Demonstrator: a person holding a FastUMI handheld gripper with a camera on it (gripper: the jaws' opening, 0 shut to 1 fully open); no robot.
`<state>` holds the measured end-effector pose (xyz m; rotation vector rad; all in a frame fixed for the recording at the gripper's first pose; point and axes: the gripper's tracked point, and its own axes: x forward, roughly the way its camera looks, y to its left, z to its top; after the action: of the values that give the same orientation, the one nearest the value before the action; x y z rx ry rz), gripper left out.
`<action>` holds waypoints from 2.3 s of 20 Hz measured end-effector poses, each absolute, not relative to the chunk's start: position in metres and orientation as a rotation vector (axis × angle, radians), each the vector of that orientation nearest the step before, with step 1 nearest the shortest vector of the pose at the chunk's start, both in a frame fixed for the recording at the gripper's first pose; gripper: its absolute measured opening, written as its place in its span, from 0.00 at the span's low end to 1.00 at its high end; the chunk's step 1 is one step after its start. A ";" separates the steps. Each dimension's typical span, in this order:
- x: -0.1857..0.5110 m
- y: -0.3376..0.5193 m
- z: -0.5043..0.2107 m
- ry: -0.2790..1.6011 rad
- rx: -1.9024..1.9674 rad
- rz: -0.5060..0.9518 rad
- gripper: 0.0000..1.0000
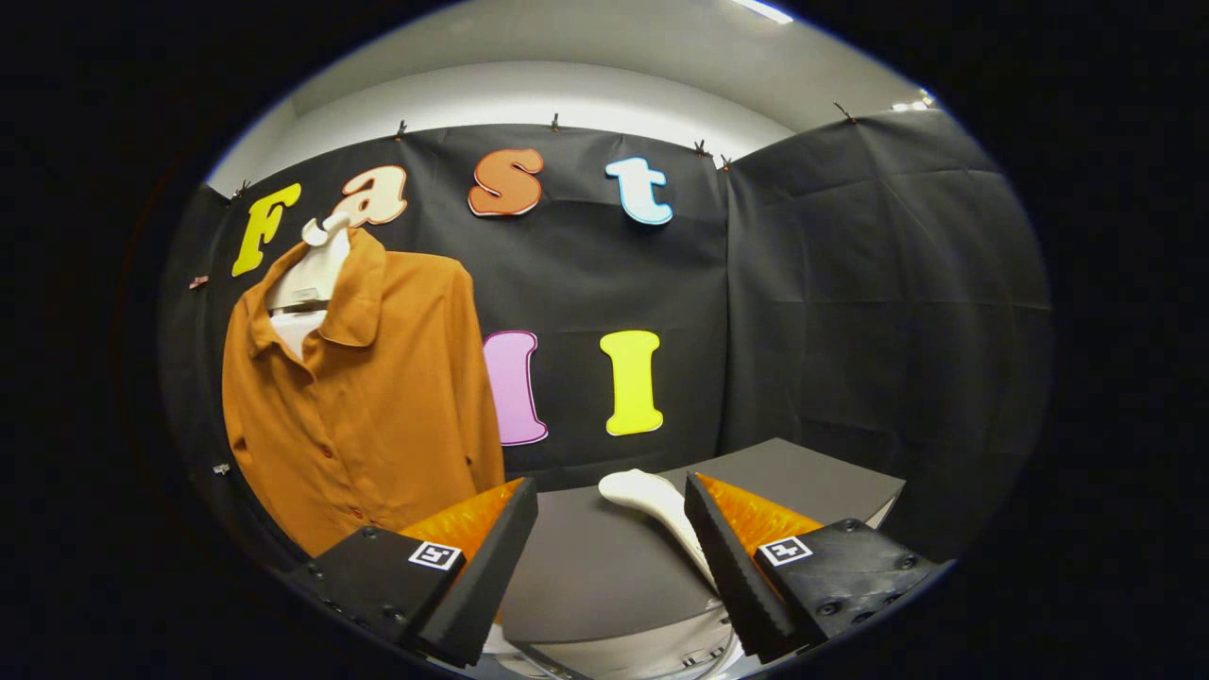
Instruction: Iron the clothes twice with a garment steamer, once on the left side and once on the right side.
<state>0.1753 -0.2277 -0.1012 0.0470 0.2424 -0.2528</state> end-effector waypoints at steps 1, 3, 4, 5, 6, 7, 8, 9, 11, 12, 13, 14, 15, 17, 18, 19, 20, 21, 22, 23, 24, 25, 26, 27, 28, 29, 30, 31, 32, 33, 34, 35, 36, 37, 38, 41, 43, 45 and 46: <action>0.184 -0.237 -0.108 0.262 0.058 -0.249 0.98; 0.200 -0.254 -0.125 0.310 0.073 -0.245 0.98; 0.207 -0.262 -0.134 0.338 0.073 -0.244 0.98; 0.214 -0.269 -0.143 0.366 0.073 -0.238 0.98; 0.220 -0.274 -0.151 0.390 0.071 -0.233 0.98; 0.226 -0.280 -0.158 0.408 0.073 -0.228 0.98; 0.233 -0.284 -0.164 0.426 0.078 -0.220 0.98; 0.239 -0.287 -0.172 0.445 0.082 -0.212 0.98; 0.249 -0.296 -0.193 0.501 0.087 -0.213 0.98; 0.252 -0.298 -0.204 0.534 0.092 -0.214 0.98; 0.255 -0.300 -0.213 0.567 0.100 -0.212 0.98; 0.257 -0.301 -0.222 0.596 0.106 -0.212 0.98; 0.259 -0.303 -0.229 0.626 0.113 -0.211 0.98; 0.258 -0.304 -0.243 0.685 0.117 -0.205 0.98; 0.258 -0.306 -0.252 0.713 0.109 -0.208 0.98; 0.257 -0.307 -0.260 0.743 0.103 -0.210 0.98; 0.255 -0.307 -0.266 0.768 0.099 -0.213 0.98; 0.256 -0.310 -0.271 0.790 0.100 -0.217 0.99; 0.257 -0.313 -0.277 0.806 0.102 -0.226 0.99; 0.258 -0.315 -0.281 0.822 0.105 -0.233 0.98; 0.256 -0.316 -0.285 0.834 0.106 -0.233 0.98; 0.252 -0.315 -0.285 0.850 0.113 -0.227 0.86; 0.255 -0.317 -0.285 0.846 0.108 -0.228 0.73; 0.254 -0.316 -0.283 0.849 0.105 -0.224 0.61; 0.255 -0.315 -0.285 0.845 0.115 -0.217 0.56; 0.254 -0.315 -0.281 0.840 0.128 -0.211 0.56; 0.254 -0.315 -0.278 0.828 0.135 -0.208 0.56; 0.254 -0.315 -0.275 0.813 0.142 -0.204 0.56; 0.254 -0.314 -0.269 0.796 0.156 -0.197 0.56; 0.253 -0.313 -0.264 0.779 0.172 -0.189 0.56; 0.252 -0.312 -0.257 0.759 0.184 -0.187 0.56; 0.250 -0.313 -0.249 0.738 0.188 -0.189 0.56; 0.248 -0.313 -0.240 0.713 0.191 -0.191 0.56; 0.244 -0.312 -0.231 0.688 0.191 -0.193 0.56; 0.240 -0.310 -0.221 0.664 0.186 -0.197 0.56; 0.228 -0.303 -0.196 0.597 0.164 -0.209 0.55; 0.219 -0.292 -0.184 0.564 0.161 -0.208 0.55; 0.210 -0.282 -0.171 0.526 0.163 -0.212 0.56; 0.206 -0.272 -0.162 0.500 0.171 -0.214 0.55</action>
<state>0.2056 -0.2723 -0.1618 0.1706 0.5003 -0.2144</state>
